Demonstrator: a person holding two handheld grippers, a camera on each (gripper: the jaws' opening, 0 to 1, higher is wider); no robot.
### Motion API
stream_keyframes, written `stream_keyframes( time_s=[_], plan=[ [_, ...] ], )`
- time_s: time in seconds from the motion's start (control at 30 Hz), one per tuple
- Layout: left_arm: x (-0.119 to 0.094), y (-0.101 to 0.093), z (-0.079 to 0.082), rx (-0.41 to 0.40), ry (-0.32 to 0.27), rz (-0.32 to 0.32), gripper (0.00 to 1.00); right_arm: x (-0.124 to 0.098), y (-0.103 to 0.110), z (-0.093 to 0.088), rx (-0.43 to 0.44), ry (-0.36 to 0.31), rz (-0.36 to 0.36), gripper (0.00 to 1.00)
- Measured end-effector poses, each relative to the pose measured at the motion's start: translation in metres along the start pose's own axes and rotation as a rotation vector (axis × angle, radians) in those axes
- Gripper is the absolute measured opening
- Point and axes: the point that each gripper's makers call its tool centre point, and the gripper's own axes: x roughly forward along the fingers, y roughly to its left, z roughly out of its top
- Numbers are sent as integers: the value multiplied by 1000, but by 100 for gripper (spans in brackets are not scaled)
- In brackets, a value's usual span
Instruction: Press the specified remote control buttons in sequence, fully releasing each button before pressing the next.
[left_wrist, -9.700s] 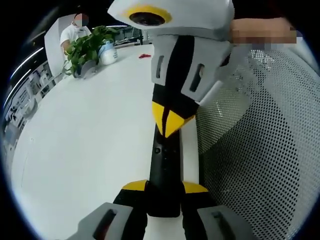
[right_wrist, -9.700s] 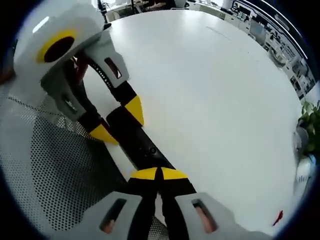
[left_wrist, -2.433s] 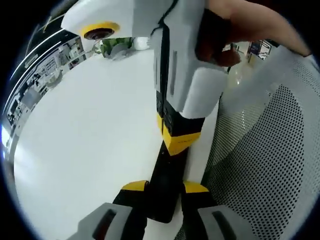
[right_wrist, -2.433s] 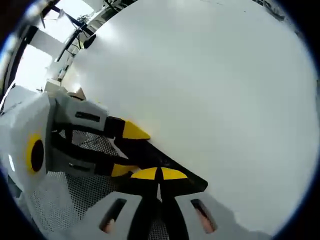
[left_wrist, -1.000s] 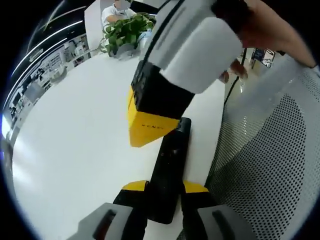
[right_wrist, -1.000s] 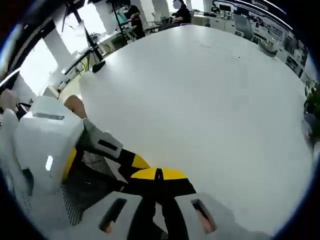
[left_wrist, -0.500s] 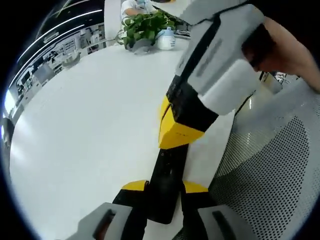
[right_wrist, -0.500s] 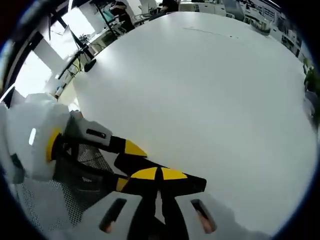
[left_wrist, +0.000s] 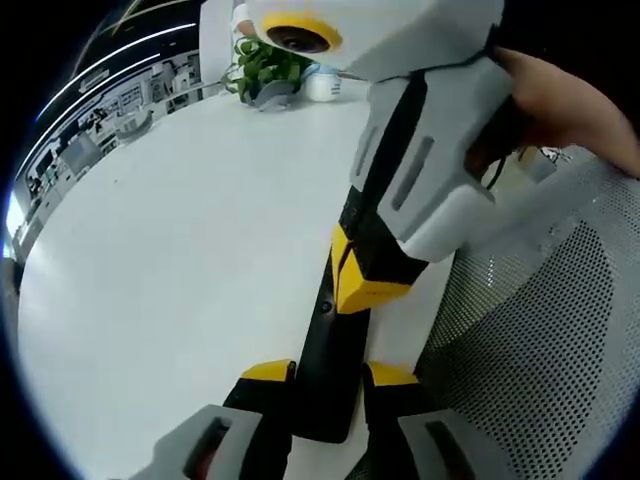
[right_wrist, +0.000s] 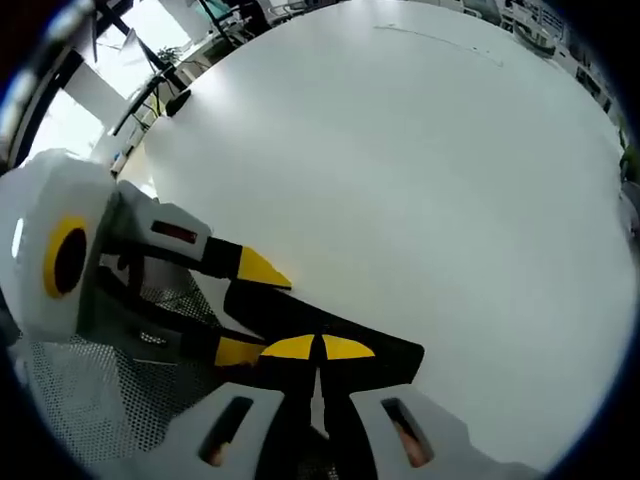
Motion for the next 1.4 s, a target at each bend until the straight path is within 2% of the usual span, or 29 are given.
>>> stream_keyframes(
  time_s=[0.2,0.3,0.33,0.5,0.67,0.73,0.8,0.9,0.97,1.0,1.1,1.23,1.4],
  plan=[
    [1,2,-1,16,-7,0,26,-1,-2,0,32,-7,9,0],
    [2,1,-2,54,-6,6,26,0,1,-1,15,-14,-2,0],
    [2,1,-2,69,-4,9,26,0,0,0,-23,-13,-19,0],
    [2,1,-2,90,-6,15,26,1,0,1,-23,4,-18,0],
    [3,1,-2,100,-8,21,25,1,1,1,-201,6,-84,0],
    [3,1,-2,107,-11,24,25,1,2,2,-242,-2,-107,0],
    [3,2,-2,101,-14,24,25,1,1,1,-216,0,-98,0],
    [4,2,-2,97,-17,26,25,-1,1,-1,-92,-2,-44,0],
    [3,2,-2,95,-18,28,25,-2,1,-9,-81,40,-11,0],
    [3,2,-2,95,-18,28,25,-3,0,-11,-74,46,-17,0],
    [3,2,-2,93,-17,29,25,-6,-1,-11,-98,43,-29,0],
    [3,3,-2,94,-19,30,25,-5,6,-11,-91,43,10,0],
    [3,3,-2,97,-18,30,25,-2,5,-13,-124,57,-7,0]
  ],
)
